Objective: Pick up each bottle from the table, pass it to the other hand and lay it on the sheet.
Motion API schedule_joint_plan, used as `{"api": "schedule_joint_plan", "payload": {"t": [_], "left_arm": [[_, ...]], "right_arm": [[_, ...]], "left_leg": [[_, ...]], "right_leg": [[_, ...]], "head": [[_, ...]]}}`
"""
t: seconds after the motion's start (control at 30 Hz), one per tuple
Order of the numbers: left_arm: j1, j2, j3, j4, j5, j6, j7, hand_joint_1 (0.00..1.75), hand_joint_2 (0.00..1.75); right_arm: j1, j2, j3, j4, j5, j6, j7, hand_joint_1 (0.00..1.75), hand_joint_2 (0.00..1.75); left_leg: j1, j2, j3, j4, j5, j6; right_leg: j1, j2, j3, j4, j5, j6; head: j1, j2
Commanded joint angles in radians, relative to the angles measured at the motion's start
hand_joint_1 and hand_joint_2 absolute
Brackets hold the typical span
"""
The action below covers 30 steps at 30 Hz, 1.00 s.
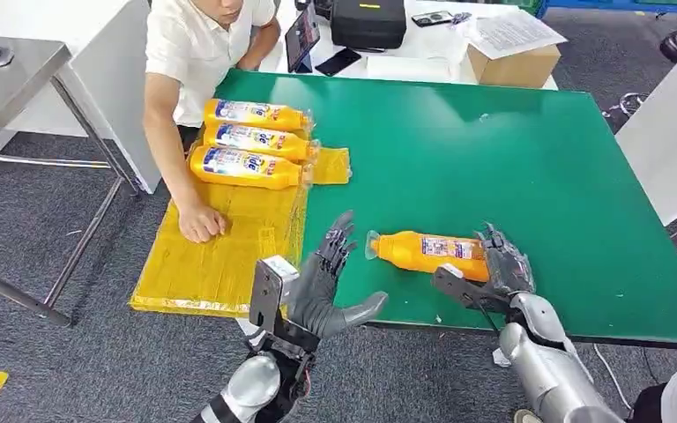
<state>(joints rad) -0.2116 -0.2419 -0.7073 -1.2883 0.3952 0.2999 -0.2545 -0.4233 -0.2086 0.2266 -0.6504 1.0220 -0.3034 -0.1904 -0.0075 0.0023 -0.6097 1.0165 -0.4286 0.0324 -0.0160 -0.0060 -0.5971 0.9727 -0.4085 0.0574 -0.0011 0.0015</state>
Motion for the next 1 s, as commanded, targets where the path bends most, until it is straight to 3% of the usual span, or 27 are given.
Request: {"api": "schedule_joint_plan", "payload": {"t": [0.03, 0.3, 0.4, 0.53, 0.6, 0.7, 0.8, 0.9, 1.0], "left_arm": [[-0.033, 0.020, -0.029, 0.064, -0.003, -0.006, 0.015, 0.00, 1.75], [-0.031, 0.024, -0.029, 0.054, -0.008, -0.018, 0.019, 0.00, 1.75], [-0.029, 0.023, -0.023, 0.049, -0.005, -0.016, 0.014, 0.00, 1.75], [-0.005, 0.017, -0.003, 0.030, 0.021, -0.005, -0.024, 0.00, 1.75], [-0.006, 0.023, -0.007, 0.034, 0.026, -0.002, -0.033, 0.00, 1.75], [0.030, 0.029, 0.027, 0.065, 0.019, 0.060, -0.109, 0.00, 1.75], [0.128, 0.058, 0.080, 0.063, -0.048, 0.164, -0.253, 0.00, 1.75], [0.218, 0.099, 0.119, -0.001, -0.009, 0.123, -0.271, 0.00, 1.75], [0.244, 0.113, 0.130, -0.061, 0.068, 0.058, -0.215, 0.00, 1.75]], "right_arm": [[0.034, -0.025, 0.052, 0.120, -0.020, 0.061, 0.014, 1.75, 1.75], [0.093, -0.033, 0.010, 0.074, -0.138, 0.138, -0.045, 1.75, 1.75], [0.125, -0.036, -0.018, 0.040, -0.201, 0.147, -0.106, 1.75, 1.75], [0.159, 0.014, -0.062, -0.072, -0.330, 0.146, -0.236, 1.75, 1.75], [0.168, 0.029, -0.060, -0.114, -0.357, 0.163, -0.222, 1.75, 1.75], [0.216, 0.074, -0.061, -0.271, -0.454, 0.141, -0.310, 1.75, 1.75], [0.343, 0.121, -0.033, -0.549, -0.533, 0.123, -0.307, 1.75, 1.75], [0.423, 0.154, 0.013, -0.724, -0.581, 0.098, -0.292, 1.75, 1.75], [0.414, 0.175, 0.058, -0.754, -0.607, 0.084, -0.299, 1.75, 1.75]], "left_leg": [[0.002, -0.008, 0.004, -0.001, 0.001, -0.001], [0.002, -0.008, 0.014, -0.003, -0.002, 0.000], [0.002, -0.007, 0.018, -0.001, -0.005, 0.001], [0.002, -0.006, 0.021, -0.002, -0.007, 0.001], [0.002, -0.002, 0.021, -0.001, -0.008, 0.001], [0.002, -0.001, 0.021, -0.003, -0.008, -0.001], [0.003, 0.003, 0.022, -0.004, -0.009, -0.001], [0.003, 0.004, 0.020, -0.003, -0.010, -0.001], [0.003, 0.004, 0.013, -0.002, -0.010, -0.001]], "right_leg": [[0.002, -0.007, 0.007, -0.002, -0.003, -0.003], [0.002, -0.007, 0.024, -0.004, -0.004, -0.001], [0.002, -0.005, 0.022, -0.004, -0.007, 0.001], [0.002, -0.005, 0.025, -0.005, -0.007, 0.000], [0.002, -0.001, 0.025, -0.004, -0.007, 0.000], [0.002, 0.001, 0.033, -0.004, -0.006, -0.001], [0.003, 0.004, 0.034, -0.004, -0.006, -0.001], [0.003, 0.005, 0.031, -0.003, -0.007, -0.002], [0.003, 0.006, 0.024, 0.000, -0.008, -0.001]], "head": [[0.000, 0.000], [0.000, 0.000], [0.000, 0.000], [0.001, 0.000], [0.001, 0.000], [0.001, 0.000], [0.001, 0.000], [0.001, 0.000], [0.000, 0.000]]}}
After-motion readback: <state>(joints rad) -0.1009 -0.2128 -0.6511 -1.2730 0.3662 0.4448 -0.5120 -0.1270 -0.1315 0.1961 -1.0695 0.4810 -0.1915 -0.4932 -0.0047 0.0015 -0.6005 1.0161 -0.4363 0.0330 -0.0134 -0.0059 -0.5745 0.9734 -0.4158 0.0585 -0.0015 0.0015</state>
